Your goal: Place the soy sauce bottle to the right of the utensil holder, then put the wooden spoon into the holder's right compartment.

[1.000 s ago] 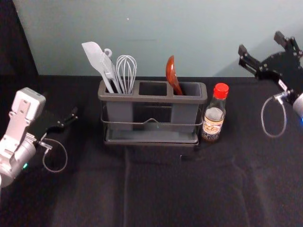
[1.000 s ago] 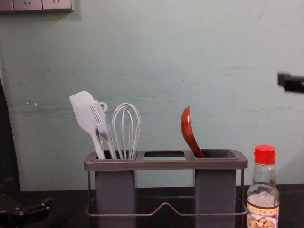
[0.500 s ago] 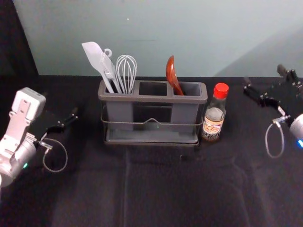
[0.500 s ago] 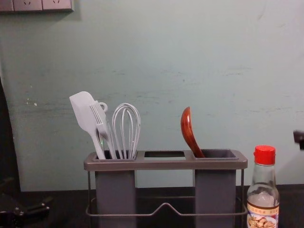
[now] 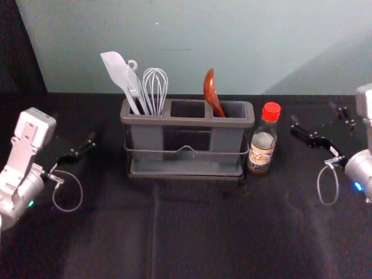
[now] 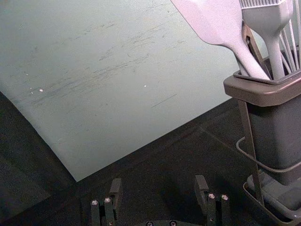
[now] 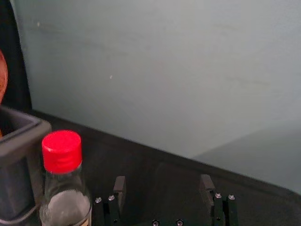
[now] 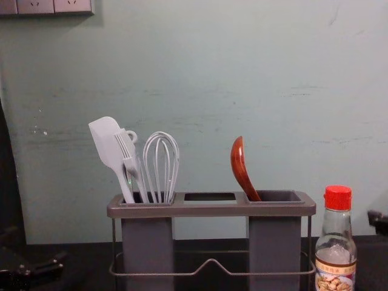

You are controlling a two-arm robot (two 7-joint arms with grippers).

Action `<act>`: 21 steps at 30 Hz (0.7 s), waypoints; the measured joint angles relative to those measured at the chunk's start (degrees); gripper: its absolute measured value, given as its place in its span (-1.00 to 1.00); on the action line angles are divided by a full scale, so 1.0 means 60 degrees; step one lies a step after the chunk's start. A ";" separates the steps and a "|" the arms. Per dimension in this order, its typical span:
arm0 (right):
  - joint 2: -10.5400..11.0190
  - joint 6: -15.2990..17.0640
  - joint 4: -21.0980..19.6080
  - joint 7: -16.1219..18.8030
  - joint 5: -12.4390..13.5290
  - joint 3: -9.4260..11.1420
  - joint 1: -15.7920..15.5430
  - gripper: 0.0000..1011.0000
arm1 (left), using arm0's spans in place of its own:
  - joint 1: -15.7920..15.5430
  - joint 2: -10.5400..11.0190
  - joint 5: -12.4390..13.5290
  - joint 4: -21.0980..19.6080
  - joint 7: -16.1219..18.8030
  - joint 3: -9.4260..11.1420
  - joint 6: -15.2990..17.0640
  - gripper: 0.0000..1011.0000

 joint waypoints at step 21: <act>0.0147 0.0533 0.1582 0.0807 0.0216 -0.0586 0.1411 0.99 | 0.0000 0.0000 0.0001 0.0000 0.0000 0.0001 0.0000 0.98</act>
